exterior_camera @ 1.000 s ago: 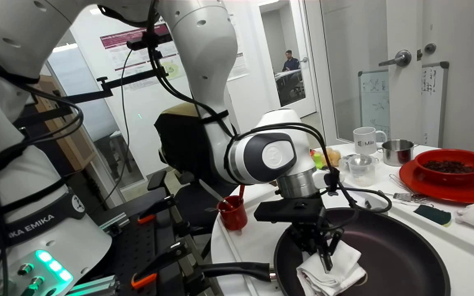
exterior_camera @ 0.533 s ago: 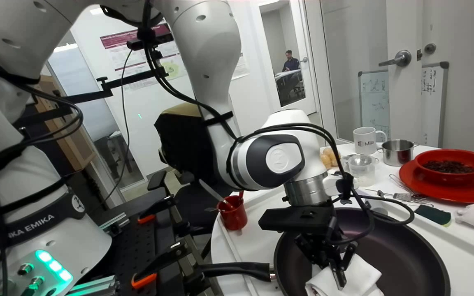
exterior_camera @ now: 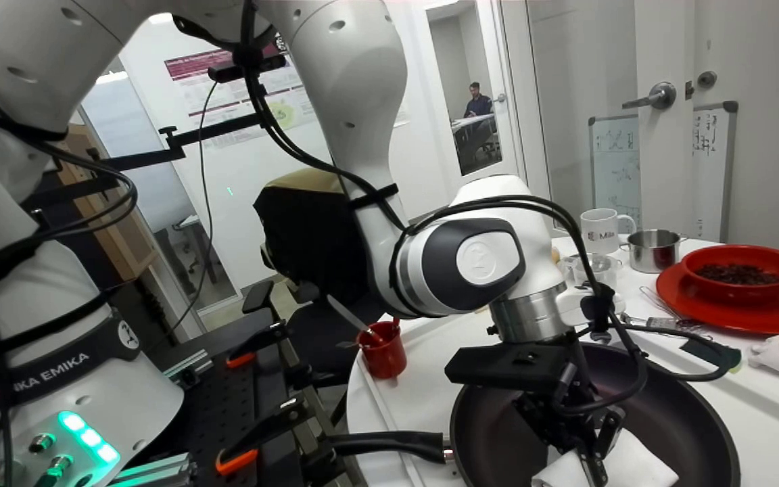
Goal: Use the white towel to wipe the pan
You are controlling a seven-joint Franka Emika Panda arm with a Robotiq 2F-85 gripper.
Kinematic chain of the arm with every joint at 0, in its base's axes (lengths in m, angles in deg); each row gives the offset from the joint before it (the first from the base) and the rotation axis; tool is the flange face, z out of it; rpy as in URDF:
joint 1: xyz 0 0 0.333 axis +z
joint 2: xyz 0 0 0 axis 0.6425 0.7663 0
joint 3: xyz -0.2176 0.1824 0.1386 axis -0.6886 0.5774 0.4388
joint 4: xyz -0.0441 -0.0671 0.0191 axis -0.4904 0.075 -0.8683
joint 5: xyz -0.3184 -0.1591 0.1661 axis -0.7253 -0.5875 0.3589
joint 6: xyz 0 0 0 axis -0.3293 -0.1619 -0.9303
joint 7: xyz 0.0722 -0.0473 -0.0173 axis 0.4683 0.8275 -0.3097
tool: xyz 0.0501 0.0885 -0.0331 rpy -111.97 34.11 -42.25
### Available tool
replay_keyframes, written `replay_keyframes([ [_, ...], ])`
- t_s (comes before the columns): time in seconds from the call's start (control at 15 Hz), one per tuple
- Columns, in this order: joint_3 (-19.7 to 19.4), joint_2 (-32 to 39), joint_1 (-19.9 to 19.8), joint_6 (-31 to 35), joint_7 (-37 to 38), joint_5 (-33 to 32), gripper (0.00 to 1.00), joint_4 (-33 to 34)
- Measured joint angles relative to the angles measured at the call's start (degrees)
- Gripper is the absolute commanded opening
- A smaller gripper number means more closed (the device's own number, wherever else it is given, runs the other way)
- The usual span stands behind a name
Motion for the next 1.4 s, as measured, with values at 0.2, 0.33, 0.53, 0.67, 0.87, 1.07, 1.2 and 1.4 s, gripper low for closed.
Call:
replay_keyframes([
  [0.2,-0.3,1.4,-0.1,-1.0,1.9,0.6,0.07,1.8],
  [0.33,-0.5,2.3,-0.2,-1.8,3.1,1.2,0.07,3.2],
  [0.53,-0.6,3.3,-0.5,-2.9,4.8,2.1,0.07,5.1],
  [0.67,-0.7,3.7,-0.8,-3.5,5.9,2.3,0.07,6.3],
  [0.87,-0.9,4.2,-1.0,-4.1,7.4,2.7,0.07,8.1],
  [1.07,-0.9,4.5,-1.0,-4.6,8.4,2.8,0.07,9.6],
  [1.2,-0.9,4.8,-0.9,-4.8,8.8,2.8,0.07,10.5],
  [1.4,-0.8,5.6,-0.4,-5.0,9.4,2.8,0.07,11.6],
])
